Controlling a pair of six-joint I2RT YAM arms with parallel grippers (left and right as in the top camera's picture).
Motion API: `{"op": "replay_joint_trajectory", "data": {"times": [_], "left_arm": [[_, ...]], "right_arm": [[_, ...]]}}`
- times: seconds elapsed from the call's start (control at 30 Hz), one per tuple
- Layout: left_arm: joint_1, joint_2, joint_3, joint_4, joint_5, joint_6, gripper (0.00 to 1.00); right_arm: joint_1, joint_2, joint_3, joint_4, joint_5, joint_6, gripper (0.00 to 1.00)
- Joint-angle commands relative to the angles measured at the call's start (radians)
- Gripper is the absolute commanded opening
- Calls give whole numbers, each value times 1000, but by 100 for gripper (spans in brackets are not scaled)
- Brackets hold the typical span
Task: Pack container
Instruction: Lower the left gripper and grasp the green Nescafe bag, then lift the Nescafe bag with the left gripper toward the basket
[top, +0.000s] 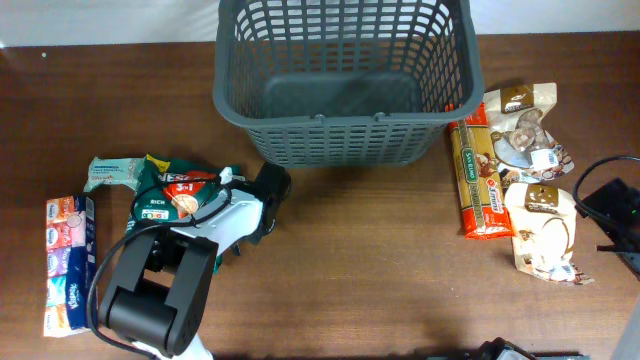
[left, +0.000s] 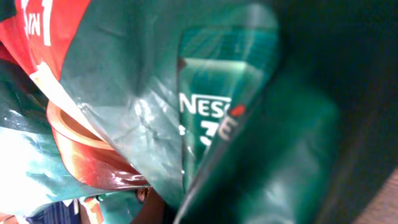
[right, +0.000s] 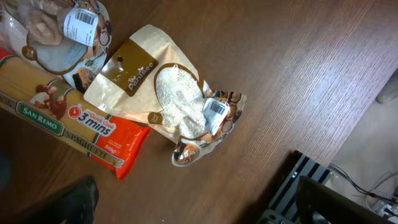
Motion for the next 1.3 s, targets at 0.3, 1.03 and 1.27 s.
{"op": "replay_joint_trajectory", "data": {"times": [0.3, 1.03, 1.27], "left_arm": [[-2, -132, -31, -70, 244, 39, 2], [-163, -873, 19, -302, 136, -36, 2], [-163, -954, 98, -283, -40, -37, 2]], "right_arm": [[-6, -2, 3, 0, -4, -5, 99], [-6, -2, 3, 5, -21, -5, 99], [-6, -2, 3, 6, -32, -5, 99]]}}
